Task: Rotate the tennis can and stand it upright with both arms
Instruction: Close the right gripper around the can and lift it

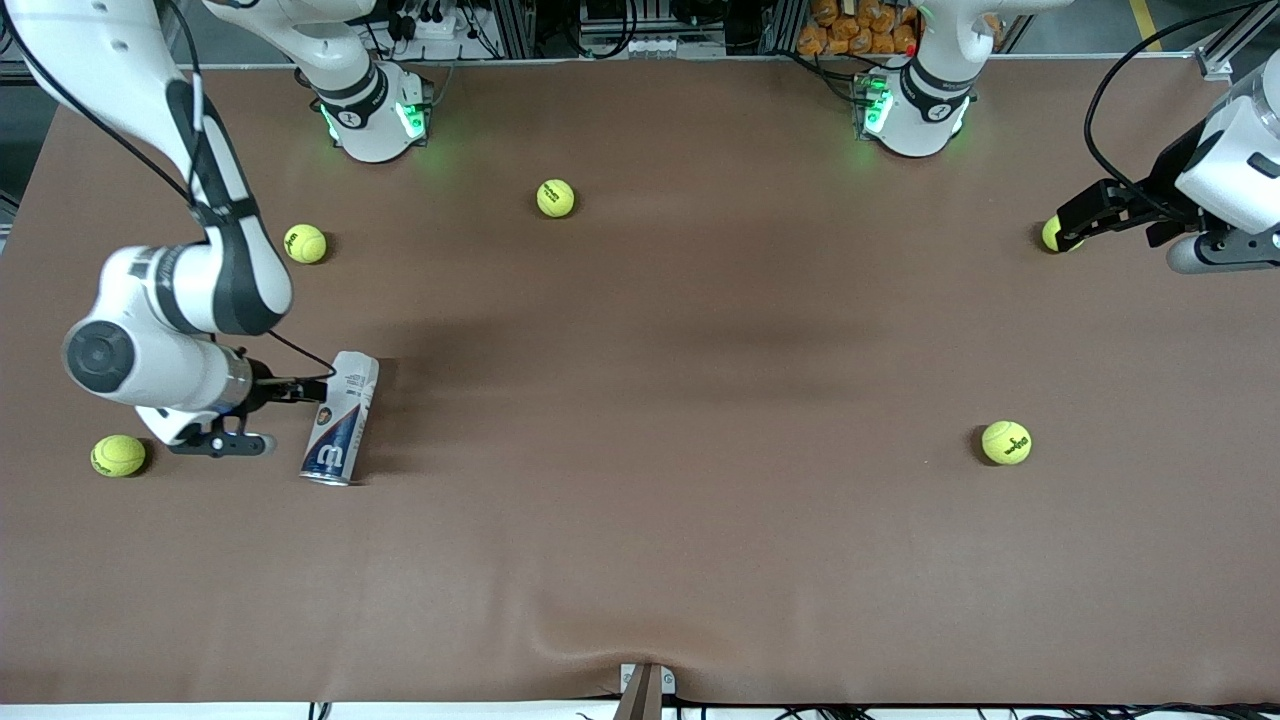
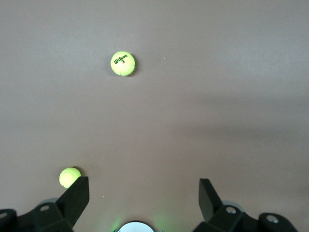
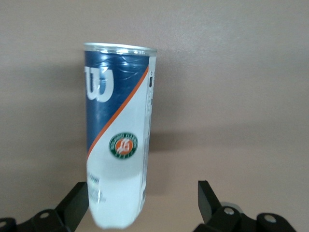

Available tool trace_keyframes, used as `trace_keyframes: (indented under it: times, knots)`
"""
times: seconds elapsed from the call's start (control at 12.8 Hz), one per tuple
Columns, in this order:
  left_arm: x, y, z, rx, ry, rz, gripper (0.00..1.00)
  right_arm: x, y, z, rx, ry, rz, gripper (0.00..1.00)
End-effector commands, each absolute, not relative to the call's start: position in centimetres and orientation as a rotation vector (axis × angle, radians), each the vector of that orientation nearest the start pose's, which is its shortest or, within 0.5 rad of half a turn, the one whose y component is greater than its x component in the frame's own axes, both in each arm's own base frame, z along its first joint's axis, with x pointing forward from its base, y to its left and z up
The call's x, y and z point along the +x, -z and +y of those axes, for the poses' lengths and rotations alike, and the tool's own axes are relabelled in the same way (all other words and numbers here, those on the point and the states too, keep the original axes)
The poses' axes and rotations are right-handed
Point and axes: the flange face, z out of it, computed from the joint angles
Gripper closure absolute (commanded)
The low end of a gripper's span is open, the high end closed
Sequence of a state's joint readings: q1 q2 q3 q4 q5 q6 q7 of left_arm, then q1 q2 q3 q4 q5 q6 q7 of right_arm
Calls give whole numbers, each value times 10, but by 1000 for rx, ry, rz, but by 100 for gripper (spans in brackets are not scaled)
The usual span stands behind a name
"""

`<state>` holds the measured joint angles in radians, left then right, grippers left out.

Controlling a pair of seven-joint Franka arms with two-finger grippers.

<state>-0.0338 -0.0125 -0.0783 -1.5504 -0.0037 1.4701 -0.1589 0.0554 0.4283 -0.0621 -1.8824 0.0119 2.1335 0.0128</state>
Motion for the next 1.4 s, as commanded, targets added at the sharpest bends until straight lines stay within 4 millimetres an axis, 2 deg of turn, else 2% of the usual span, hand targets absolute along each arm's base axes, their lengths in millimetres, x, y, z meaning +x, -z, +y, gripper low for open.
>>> trace_keyframes:
  times: [0.0, 0.47, 0.78, 1.33]
  knots:
    - [538, -636, -60, -3126, -101, -46, 0, 615, -245, 3, -3102, -289, 96, 0]
    - [538, -636, -60, -3126, -101, -46, 0, 617, -219, 8, -3076, -270, 138, 0]
    - [538, -635, -62, -3126, -106, -44, 0, 619, -194, 18, -3089, -250, 110, 0]
    - [538, -631, -63, -3124, -118, -39, 0, 617, -177, 16, -3090, -280, 105, 0]
